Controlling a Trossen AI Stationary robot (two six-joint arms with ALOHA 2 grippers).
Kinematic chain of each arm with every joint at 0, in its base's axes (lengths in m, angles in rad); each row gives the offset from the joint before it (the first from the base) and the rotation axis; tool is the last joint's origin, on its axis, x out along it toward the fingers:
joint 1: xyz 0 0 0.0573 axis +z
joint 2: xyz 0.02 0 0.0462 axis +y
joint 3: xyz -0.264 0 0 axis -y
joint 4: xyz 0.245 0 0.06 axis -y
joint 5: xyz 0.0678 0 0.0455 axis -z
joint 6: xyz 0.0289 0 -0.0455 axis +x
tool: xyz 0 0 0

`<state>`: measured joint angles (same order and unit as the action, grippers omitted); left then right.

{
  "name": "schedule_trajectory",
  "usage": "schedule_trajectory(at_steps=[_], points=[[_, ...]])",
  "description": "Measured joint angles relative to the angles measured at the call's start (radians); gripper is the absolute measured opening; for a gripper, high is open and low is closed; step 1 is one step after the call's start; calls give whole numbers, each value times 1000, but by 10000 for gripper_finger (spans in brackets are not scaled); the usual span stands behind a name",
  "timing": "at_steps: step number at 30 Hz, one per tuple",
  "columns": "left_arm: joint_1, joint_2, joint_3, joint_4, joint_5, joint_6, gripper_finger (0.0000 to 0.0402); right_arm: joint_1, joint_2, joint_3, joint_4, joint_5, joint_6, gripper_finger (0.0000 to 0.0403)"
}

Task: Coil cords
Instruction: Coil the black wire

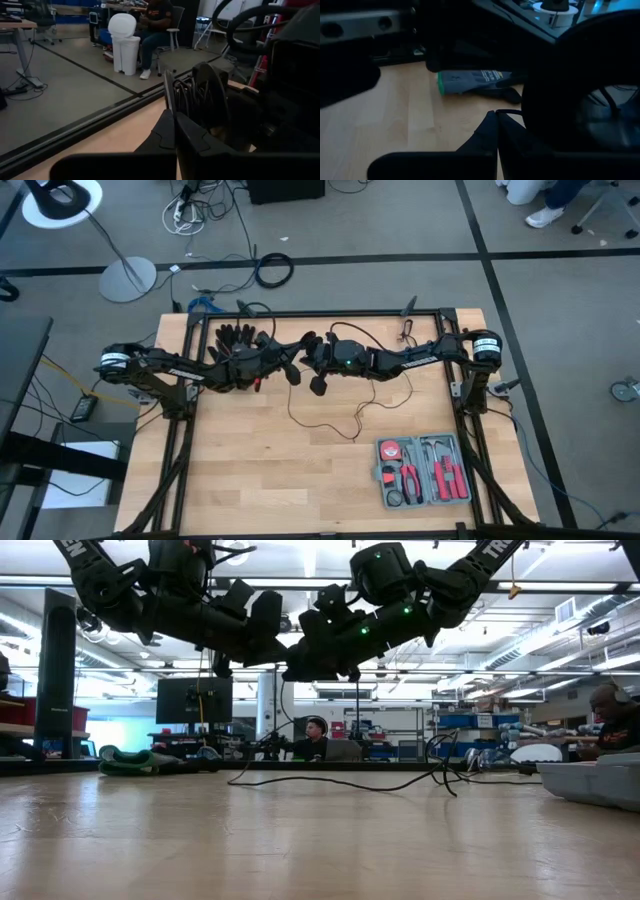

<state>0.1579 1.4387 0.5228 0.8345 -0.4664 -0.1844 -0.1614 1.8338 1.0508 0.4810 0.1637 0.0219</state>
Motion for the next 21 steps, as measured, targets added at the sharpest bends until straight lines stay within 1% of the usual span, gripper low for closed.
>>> schedule_trajectory(at_steps=[4,11,16,21], points=[[-1,0,0,-19,-3,56,0,0,-1,0,12,-8,0,0],[-1,2,-2,-131,-14,106,0,-4,-3,2,8,-50,27,0],[-1,2,-2,-182,-16,132,0,-15,-30,2,-72,-61,28,0],[-1,2,-2,-189,-20,158,0,-26,-72,3,-147,-63,11,0]])
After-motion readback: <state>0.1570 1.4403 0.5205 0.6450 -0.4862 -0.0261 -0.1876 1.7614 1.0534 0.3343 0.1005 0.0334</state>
